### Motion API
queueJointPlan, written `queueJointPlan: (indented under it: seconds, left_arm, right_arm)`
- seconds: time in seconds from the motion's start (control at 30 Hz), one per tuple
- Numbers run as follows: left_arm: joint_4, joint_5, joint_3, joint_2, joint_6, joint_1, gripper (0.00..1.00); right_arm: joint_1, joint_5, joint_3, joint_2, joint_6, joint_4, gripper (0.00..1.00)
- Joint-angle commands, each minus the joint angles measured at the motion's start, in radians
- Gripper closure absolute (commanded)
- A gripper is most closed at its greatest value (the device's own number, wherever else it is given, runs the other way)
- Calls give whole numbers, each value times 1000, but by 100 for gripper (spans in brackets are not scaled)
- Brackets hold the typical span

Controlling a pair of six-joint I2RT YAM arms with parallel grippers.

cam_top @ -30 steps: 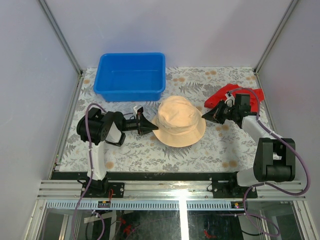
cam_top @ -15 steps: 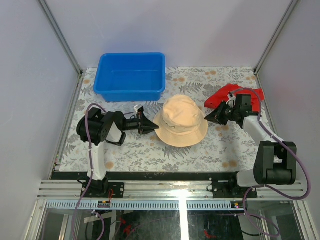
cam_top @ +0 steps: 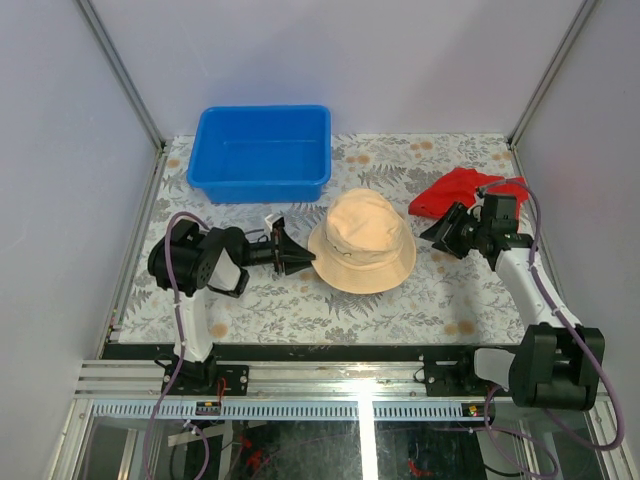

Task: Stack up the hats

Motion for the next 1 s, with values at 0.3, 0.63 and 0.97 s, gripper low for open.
queueJointPlan:
  seconds: [0.3,0.63,0.97]
  left_arm:
    - [33,7,-117,-258,102,232,73]
    - [-1610,-517,268,-946,1152,275,43]
    - [-1902,-1157,229,-1292,1349,270,0]
  right_arm:
    - [-1,200,46,-190,-72,-204,32]
    - [71,371,21,-331,-153,-344,1]
    - [139,314,-65,-450,-135,-286,1]
